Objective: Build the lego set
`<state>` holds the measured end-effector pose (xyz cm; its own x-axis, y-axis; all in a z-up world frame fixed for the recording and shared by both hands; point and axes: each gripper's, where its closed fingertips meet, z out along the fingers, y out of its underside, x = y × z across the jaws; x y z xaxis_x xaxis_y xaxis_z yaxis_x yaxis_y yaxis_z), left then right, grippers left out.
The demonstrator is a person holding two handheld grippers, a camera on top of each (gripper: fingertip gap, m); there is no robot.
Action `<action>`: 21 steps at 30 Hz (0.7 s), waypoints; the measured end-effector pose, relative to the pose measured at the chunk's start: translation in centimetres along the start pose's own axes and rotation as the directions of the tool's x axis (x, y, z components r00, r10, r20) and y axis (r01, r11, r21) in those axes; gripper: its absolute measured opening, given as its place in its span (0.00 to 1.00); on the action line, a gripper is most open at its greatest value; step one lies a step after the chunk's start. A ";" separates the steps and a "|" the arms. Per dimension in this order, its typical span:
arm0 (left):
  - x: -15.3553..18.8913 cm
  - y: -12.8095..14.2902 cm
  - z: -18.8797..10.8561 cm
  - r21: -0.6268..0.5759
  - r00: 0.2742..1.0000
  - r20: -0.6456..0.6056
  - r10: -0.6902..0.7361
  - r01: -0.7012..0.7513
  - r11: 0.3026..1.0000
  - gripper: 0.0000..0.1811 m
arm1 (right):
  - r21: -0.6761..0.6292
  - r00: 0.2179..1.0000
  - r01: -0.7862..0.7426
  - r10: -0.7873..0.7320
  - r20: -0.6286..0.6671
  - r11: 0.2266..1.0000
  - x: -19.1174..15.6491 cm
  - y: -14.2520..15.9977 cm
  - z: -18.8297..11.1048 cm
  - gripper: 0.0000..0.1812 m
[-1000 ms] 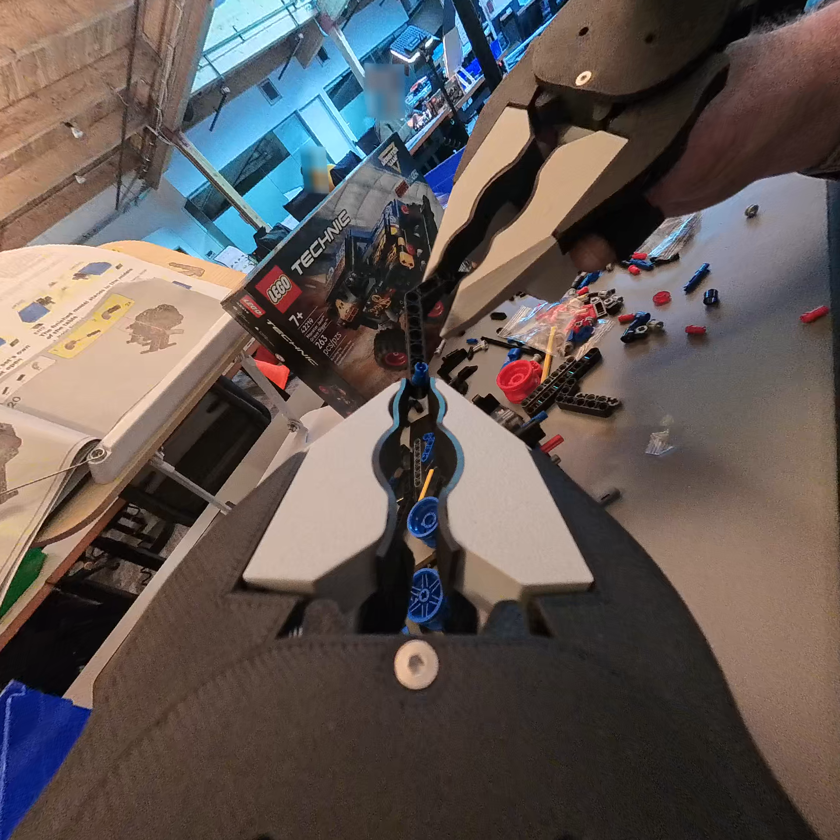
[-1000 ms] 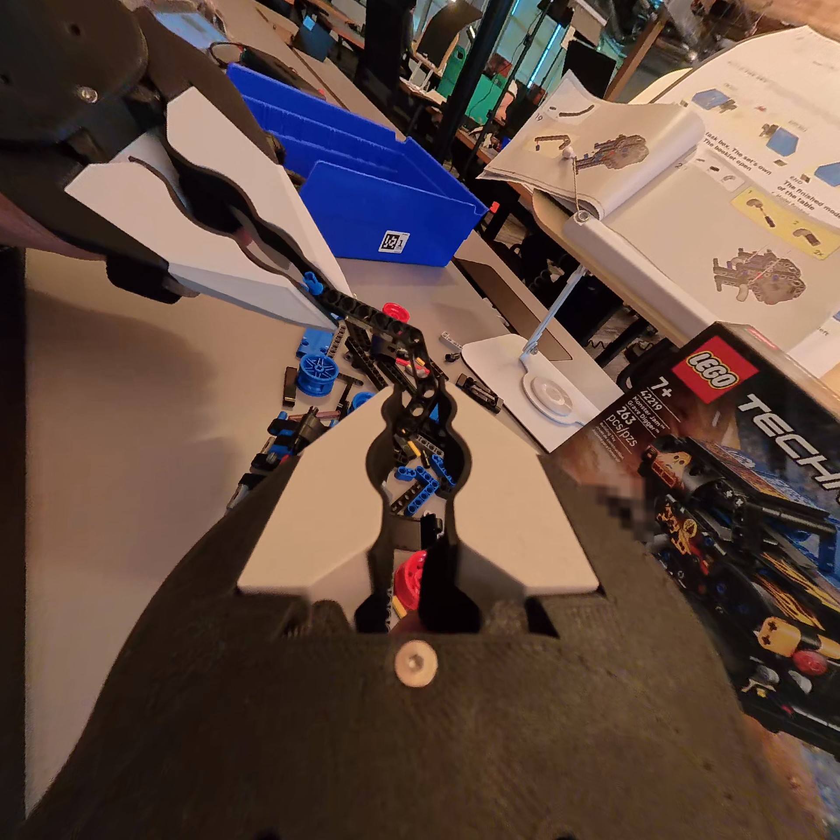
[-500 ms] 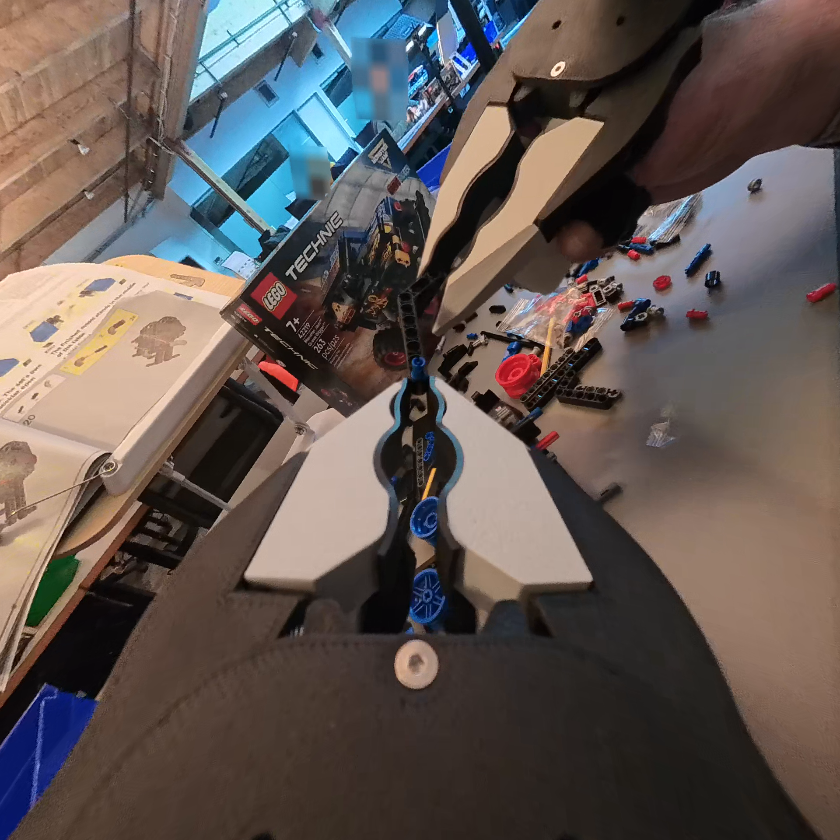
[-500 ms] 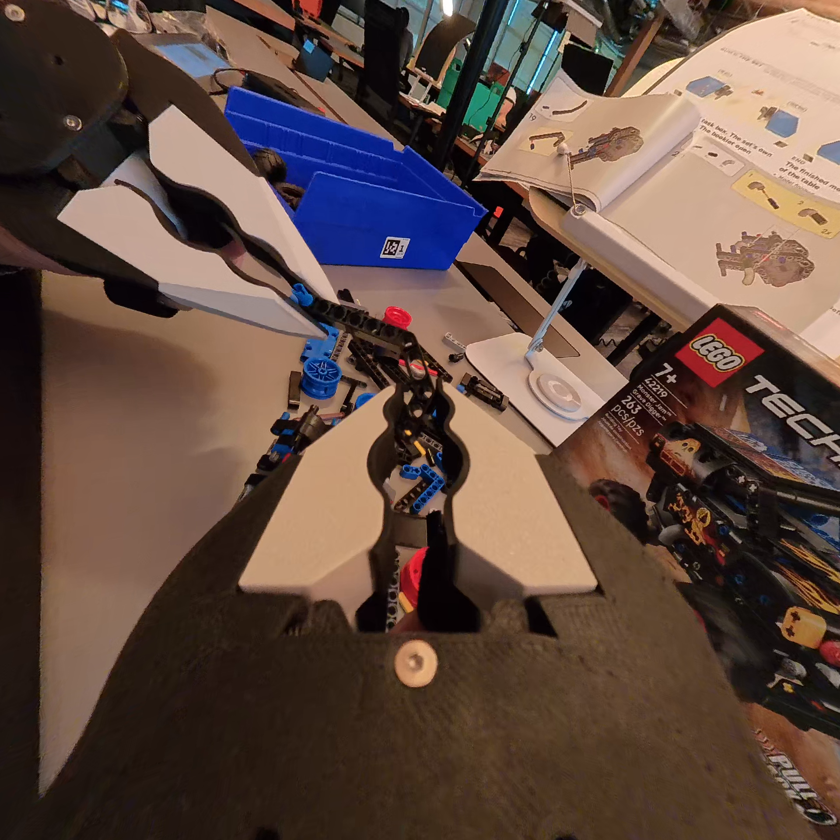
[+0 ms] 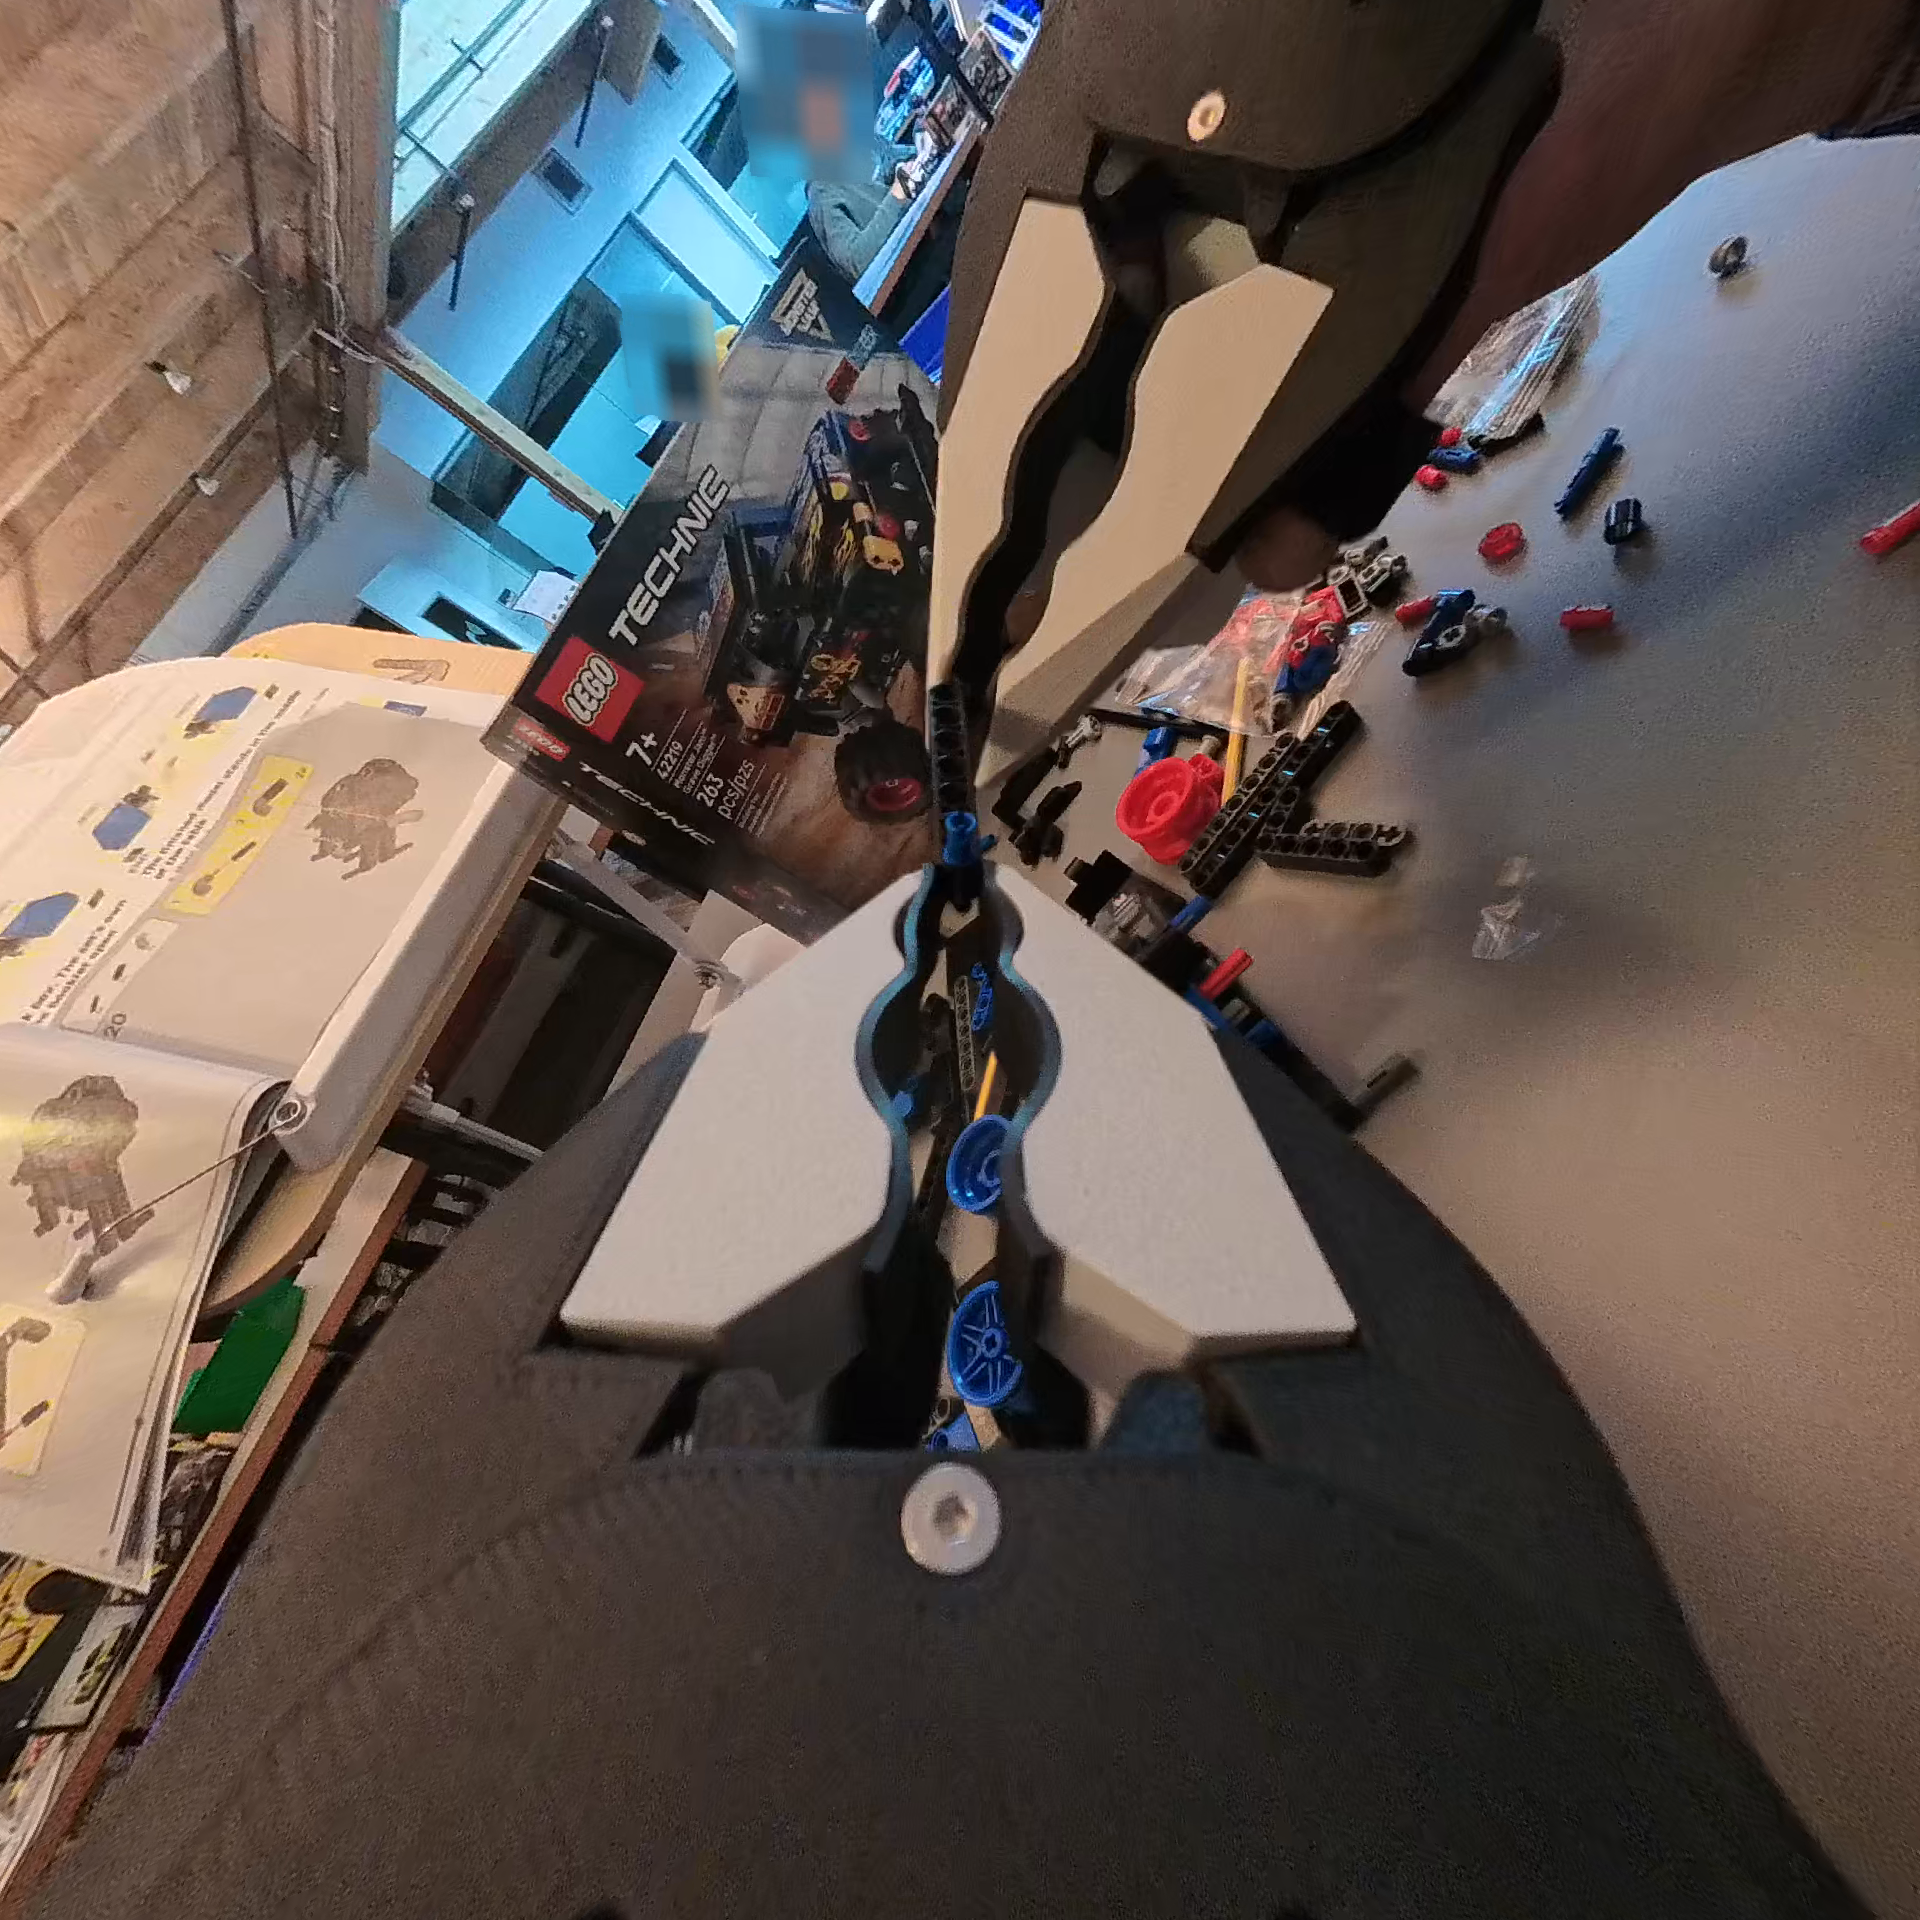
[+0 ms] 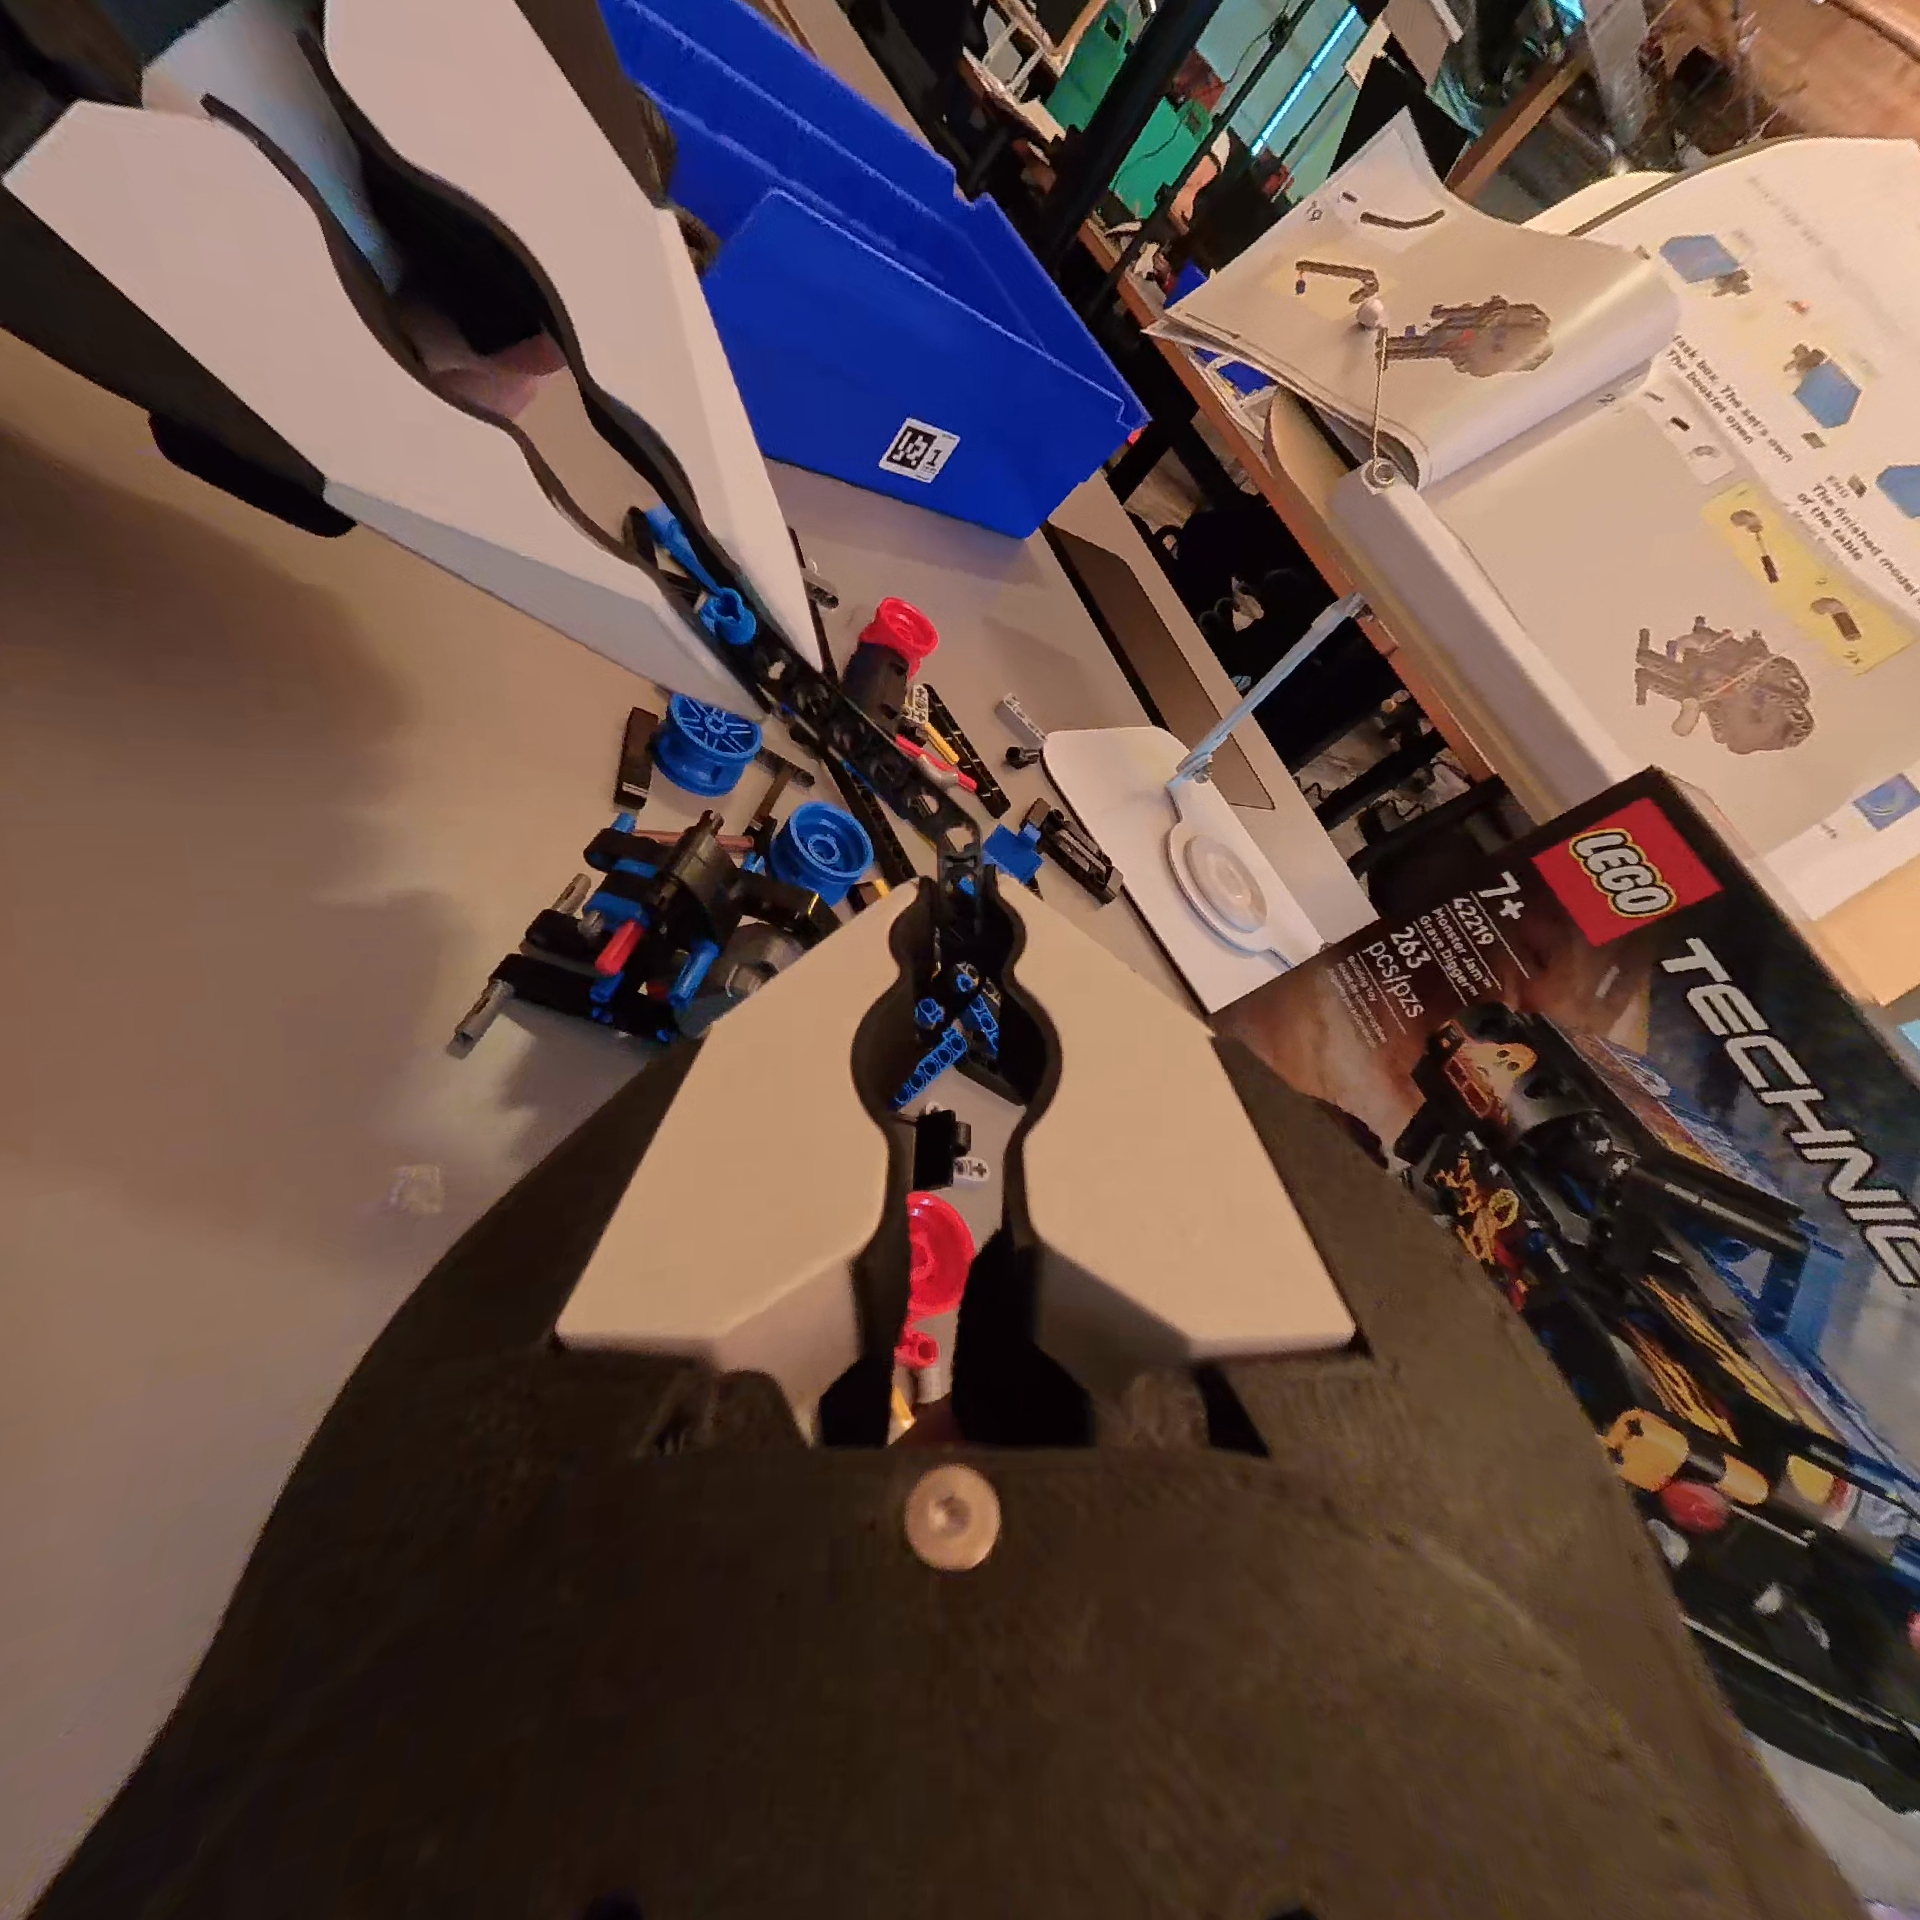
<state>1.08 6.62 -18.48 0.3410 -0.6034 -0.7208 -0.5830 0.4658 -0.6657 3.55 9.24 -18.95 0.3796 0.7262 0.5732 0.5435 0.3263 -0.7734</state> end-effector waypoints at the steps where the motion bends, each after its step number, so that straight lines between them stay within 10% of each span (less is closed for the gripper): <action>1: 0.0 0.0 0.0 -0.002 1.000 -0.002 0.000 0.000 1.000 0.02 | 0.016 1.000 -0.009 0.009 -0.001 1.000 0.1 -0.2 -0.1 0.03; 15: 0.5 -0.5 0.1 0.020 1.000 -0.012 -0.003 0.004 1.000 0.03 | 0.009 0.997 0.076 -0.076 0.020 0.997 -0.7 -0.3 -0.4 0.03; 21: 0.4 -0.2 -0.2 0.027 0.996 -0.045 -0.077 0.078 0.997 0.23 | 0.007 0.998 0.056 -0.056 -0.024 0.998 1.4 0.7 -1.6 0.04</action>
<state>1.20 6.20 -18.64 0.3510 -0.6661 -0.6581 -0.5343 0.4347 -0.7249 5.67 9.48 -18.24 0.3664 0.6925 0.6215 0.5583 0.3707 -0.7422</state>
